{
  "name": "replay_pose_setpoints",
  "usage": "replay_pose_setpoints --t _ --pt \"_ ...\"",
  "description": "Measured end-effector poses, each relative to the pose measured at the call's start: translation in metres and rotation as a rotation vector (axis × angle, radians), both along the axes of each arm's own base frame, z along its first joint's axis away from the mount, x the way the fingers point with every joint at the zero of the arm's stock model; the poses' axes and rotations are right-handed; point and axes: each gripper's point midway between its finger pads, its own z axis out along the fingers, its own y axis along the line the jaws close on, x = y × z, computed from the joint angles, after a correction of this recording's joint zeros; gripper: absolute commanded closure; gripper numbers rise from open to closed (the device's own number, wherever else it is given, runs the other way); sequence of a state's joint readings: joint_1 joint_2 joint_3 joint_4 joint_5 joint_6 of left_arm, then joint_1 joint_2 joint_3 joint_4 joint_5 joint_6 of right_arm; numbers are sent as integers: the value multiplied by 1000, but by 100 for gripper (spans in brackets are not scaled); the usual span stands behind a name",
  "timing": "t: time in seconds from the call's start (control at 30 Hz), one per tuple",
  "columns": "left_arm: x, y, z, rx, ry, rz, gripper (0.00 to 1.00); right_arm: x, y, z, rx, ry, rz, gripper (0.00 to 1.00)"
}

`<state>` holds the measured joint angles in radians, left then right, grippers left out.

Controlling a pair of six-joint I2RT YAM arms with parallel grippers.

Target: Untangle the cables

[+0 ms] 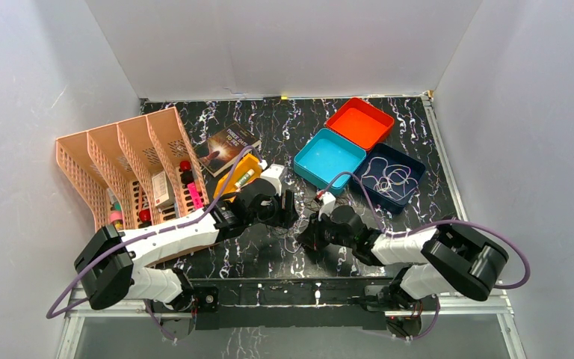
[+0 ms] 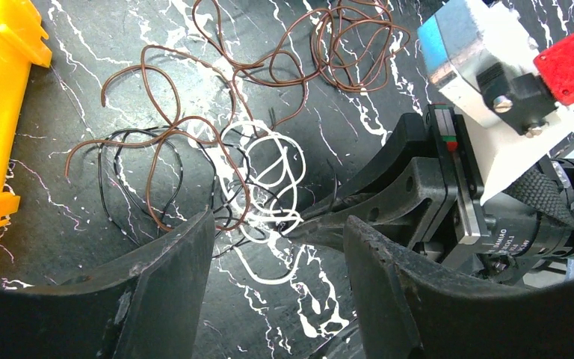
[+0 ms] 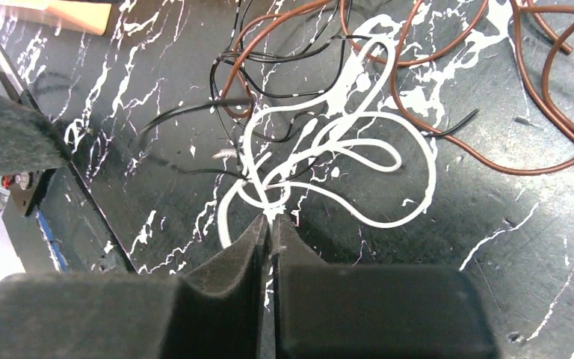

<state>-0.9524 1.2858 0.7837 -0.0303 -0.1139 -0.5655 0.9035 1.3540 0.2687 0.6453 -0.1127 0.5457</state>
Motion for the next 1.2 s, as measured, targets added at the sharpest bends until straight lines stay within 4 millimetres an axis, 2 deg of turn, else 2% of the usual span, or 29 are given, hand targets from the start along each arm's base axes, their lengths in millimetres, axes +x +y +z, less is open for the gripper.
replay_pose_setpoints --t 0.07,0.3,0.43,0.5,0.73,0.87,1.03,1.2 --pt "1 0 0 -4 0 6 38 1 -1 1 5 -7 -5 100" --pt "4 -3 2 -27 -5 27 38 6 -9 24 22 -64 -44 100" --pt "7 -3 5 -35 -18 40 37 8 -22 31 -55 -78 -66 100" --pt "9 -4 6 -41 -25 43 36 11 -25 41 -85 -91 -74 100" --pt "11 3 13 -62 -71 61 34 20 -46 90 -130 -177 -139 100" --pt "11 12 33 -105 -134 77 33 30 -54 122 -157 -229 -185 100" --pt "11 19 60 -182 -236 74 31 44 -56 170 -153 -292 -235 100" --pt "8 24 61 -196 -303 40 30 55 -54 215 -108 -346 -282 100"
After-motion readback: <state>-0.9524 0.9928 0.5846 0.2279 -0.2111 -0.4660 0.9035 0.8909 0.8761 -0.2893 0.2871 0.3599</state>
